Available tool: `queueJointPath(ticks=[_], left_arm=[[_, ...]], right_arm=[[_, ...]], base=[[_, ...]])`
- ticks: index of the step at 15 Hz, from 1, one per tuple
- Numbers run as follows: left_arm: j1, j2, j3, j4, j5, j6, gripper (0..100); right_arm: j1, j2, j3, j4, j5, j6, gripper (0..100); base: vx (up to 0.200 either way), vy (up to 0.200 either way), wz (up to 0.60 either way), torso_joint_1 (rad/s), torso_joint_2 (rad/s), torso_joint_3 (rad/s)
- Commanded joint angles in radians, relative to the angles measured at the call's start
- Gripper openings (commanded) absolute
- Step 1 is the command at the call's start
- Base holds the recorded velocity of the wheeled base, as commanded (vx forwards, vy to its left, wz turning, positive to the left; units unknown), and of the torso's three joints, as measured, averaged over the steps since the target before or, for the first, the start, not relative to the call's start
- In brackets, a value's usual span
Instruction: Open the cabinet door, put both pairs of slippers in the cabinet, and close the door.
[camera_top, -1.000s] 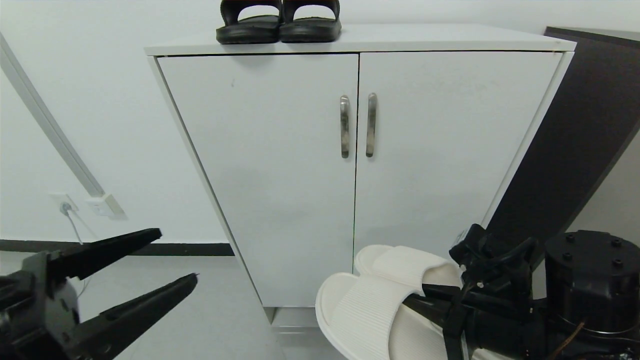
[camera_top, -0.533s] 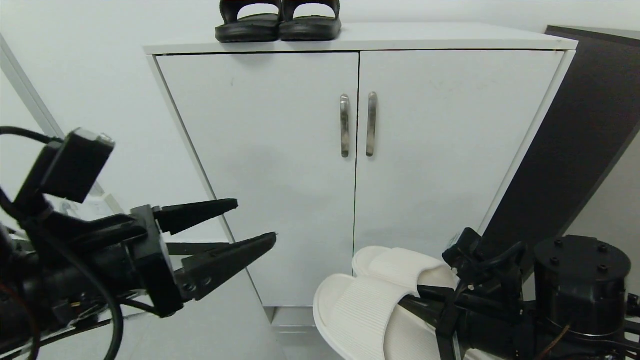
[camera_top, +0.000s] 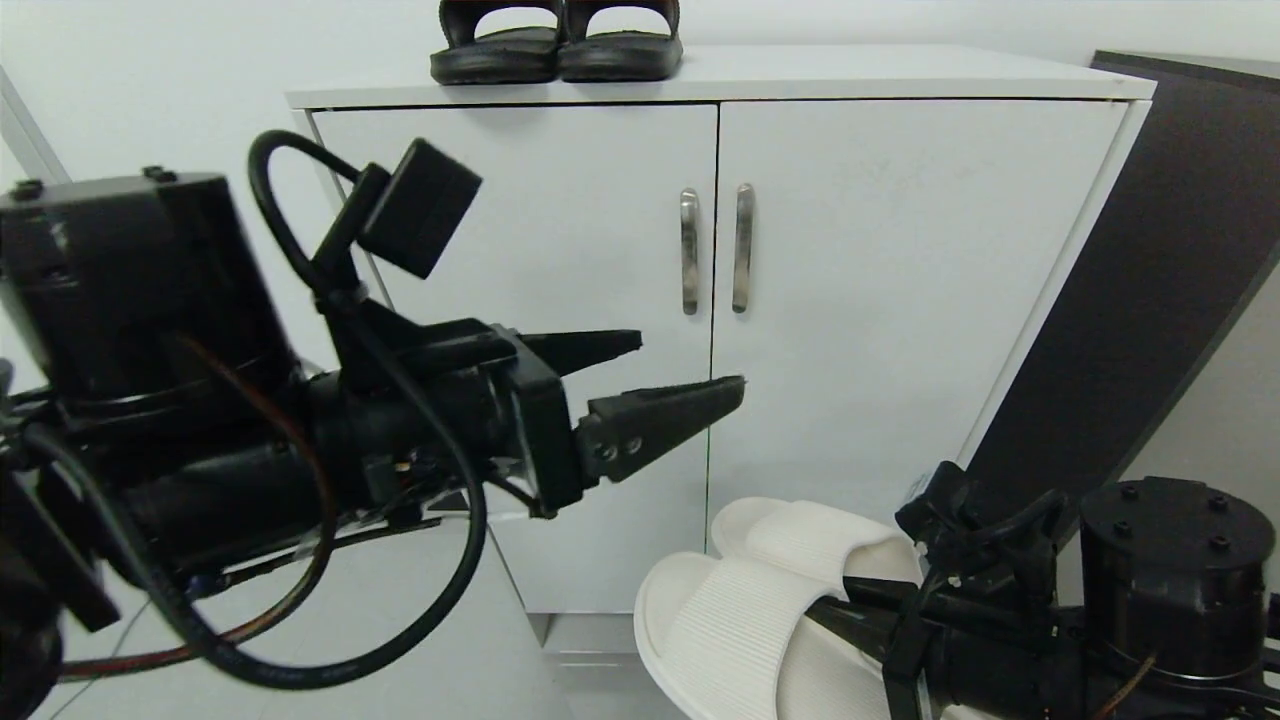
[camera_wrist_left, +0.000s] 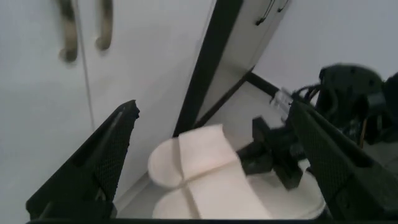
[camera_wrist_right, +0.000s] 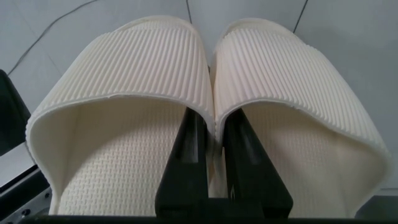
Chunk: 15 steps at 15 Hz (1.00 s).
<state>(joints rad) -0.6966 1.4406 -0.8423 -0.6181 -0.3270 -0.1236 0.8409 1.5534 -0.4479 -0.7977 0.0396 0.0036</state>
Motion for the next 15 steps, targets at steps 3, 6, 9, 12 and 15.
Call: queueJointPath(ticks=[3, 6, 9, 12, 15], left_arm=[[-0.011, 0.152, -0.175, 0.008, -0.092, -0.059, 100], [-0.011, 0.227, -0.259, 0.004, -0.145, -0.080, 100], [-0.003, 0.250, -0.323, 0.001, -0.245, -0.206, 100], [0.005, 0.294, -0.408, 0.015, -0.239, -0.238, 100], [0.035, 0.327, -0.446, 0.052, -0.193, -0.238, 100]], right_arm=[[-0.002, -0.003, 0.000, -0.002, 0.000, 0.001, 0], [0.000, -0.001, 0.000, 0.000, 0.002, 0.001, 0], [0.000, 0.004, 0.003, 0.000, 0.002, 0.001, 0], [-0.002, 0.004, 0.003, 0.000, 0.002, 0.001, 0], [-0.002, 0.004, 0.003, 0.000, 0.002, 0.001, 0]], base=[[0.000, 0.000, 0.00, 0.000, 0.00, 0.000], [0.000, 0.000, 0.00, 0.000, 0.00, 0.000], [0.000, 0.000, 0.00, 0.000, 0.00, 0.000], [0.000, 0.000, 0.00, 0.000, 0.00, 0.000], [0.000, 0.000, 0.00, 0.000, 0.00, 0.000]])
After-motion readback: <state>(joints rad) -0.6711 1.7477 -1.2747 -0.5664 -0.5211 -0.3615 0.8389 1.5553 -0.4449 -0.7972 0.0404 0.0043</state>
